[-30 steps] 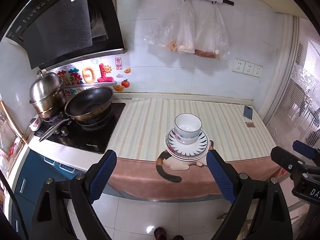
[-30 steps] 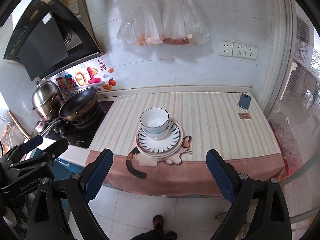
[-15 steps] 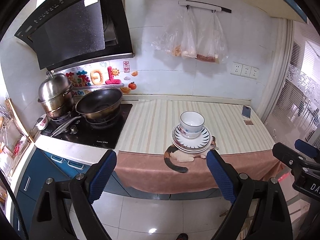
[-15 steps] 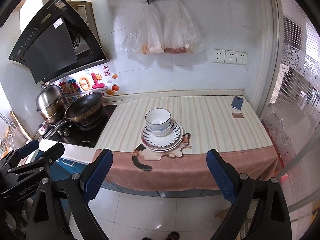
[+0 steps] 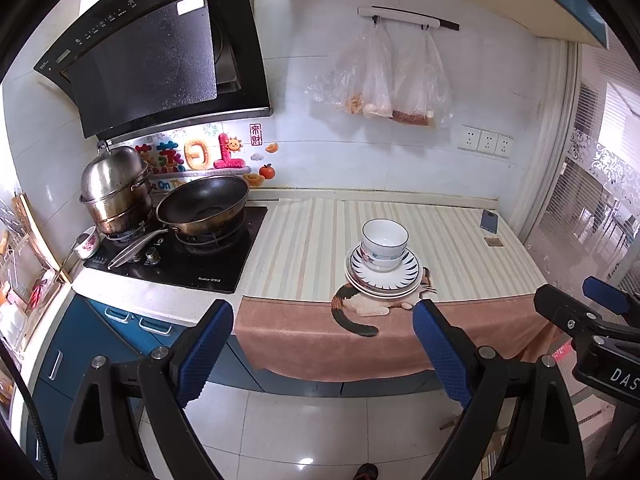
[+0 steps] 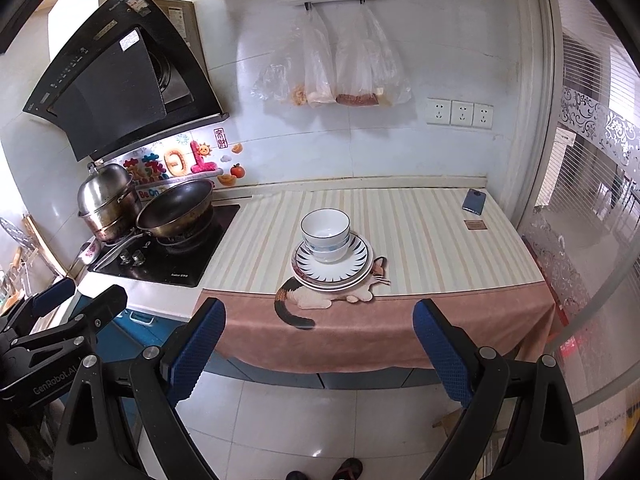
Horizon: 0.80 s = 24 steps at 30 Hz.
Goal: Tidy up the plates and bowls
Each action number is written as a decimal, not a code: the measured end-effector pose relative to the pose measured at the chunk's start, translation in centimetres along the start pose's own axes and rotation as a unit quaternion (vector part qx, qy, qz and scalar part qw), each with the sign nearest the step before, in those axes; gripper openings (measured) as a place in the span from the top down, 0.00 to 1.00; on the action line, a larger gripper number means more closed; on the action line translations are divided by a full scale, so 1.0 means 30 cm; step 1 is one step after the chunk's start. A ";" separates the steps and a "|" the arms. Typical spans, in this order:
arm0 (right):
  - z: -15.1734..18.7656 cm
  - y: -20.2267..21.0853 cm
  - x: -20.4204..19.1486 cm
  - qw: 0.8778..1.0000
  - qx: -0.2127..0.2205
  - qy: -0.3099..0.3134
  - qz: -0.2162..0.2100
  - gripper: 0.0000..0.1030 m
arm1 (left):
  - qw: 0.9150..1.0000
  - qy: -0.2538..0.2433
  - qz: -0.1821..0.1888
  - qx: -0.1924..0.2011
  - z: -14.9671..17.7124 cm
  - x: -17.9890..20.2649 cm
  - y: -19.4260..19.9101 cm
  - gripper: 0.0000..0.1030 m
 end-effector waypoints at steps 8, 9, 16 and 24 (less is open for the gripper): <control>-0.004 0.006 -0.011 1.000 0.003 0.002 0.002 0.06 | 1.000 0.001 0.003 0.003 0.002 -0.003 0.007 0.11; -0.005 0.006 -0.009 1.000 0.004 0.001 0.003 0.06 | 1.000 0.001 0.003 0.004 0.002 -0.001 0.009 0.11; -0.006 0.005 0.002 1.000 0.005 -0.002 0.007 0.06 | 1.000 0.000 0.005 0.007 -0.003 0.003 0.015 0.11; -0.005 0.010 0.011 1.000 0.008 -0.001 0.010 0.06 | 1.000 -0.003 0.008 0.007 -0.008 0.010 0.015 0.11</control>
Point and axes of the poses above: each gripper's, at about its wrist camera, not at the fingertips, and y roughly against the way its jaws point, x to its right, z to its underside, the point moved 4 cm from there along -y, roughly the way its jaws point, and after that the axes turned 4 degrees about y, right-handed, at the moved point
